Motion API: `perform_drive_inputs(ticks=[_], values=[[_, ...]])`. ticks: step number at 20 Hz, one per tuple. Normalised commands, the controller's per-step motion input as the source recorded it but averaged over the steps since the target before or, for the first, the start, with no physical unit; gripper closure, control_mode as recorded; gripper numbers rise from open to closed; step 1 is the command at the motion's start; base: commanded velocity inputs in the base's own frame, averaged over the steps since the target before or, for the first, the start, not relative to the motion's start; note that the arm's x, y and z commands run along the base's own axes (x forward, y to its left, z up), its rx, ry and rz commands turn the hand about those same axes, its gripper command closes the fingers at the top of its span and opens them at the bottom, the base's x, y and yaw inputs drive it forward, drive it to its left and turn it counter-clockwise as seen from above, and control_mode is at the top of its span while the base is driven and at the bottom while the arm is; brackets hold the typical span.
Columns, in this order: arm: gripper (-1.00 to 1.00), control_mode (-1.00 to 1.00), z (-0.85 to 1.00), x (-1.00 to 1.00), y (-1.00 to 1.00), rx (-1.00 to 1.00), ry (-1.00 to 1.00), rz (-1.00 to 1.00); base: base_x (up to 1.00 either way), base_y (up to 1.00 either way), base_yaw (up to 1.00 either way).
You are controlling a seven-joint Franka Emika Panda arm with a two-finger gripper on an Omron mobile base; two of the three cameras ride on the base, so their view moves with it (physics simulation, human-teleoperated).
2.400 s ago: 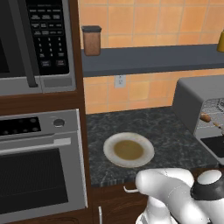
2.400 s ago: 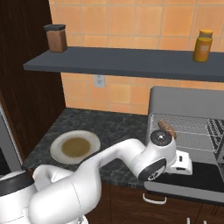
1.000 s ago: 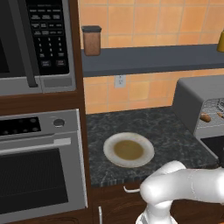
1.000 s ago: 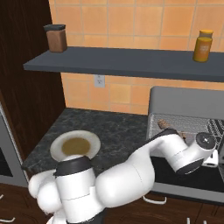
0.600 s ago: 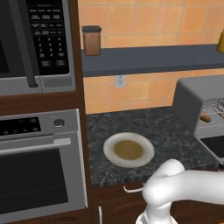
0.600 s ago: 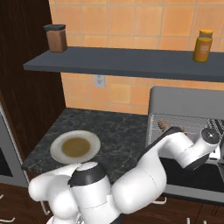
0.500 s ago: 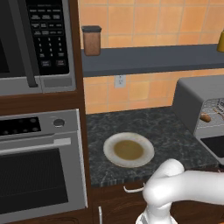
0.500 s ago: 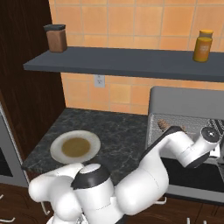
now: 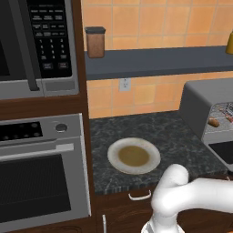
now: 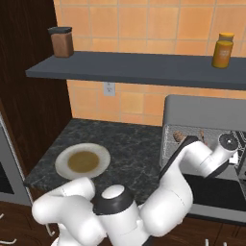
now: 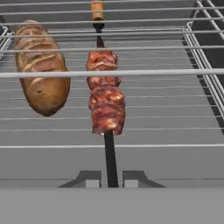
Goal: Pick up the kebab skewer and baguette bread, and place them inside the toaster oven. Close the toaster oven door and start by setting the timer.
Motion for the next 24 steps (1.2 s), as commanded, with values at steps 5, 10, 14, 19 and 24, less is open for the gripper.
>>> perform_drive_inputs(ticks=[5, 10, 14, 19, 24], values=[[1.0, -1.0, -0.05, 0.48, 0.02, 0.0, -0.07, 0.0, 0.0, 0.0, 0.0], [1.0, -1.0, -0.33, 0.28, 0.0, 0.0, -0.11, 0.03, 0.0, 0.0, 0.0], [1.0, -1.0, -0.23, 0.31, 0.0, 0.0, -0.05, 0.03, 0.0, 0.0, 0.0], [1.0, -1.0, -0.03, 0.35, 0.0, 0.0, 0.0, 0.0, 0.0, 0.0, 0.0], [-1.0, -1.0, -0.1, 0.13, 0.0, 0.0, 0.0, 0.0, 0.0, 0.0, 0.0]])
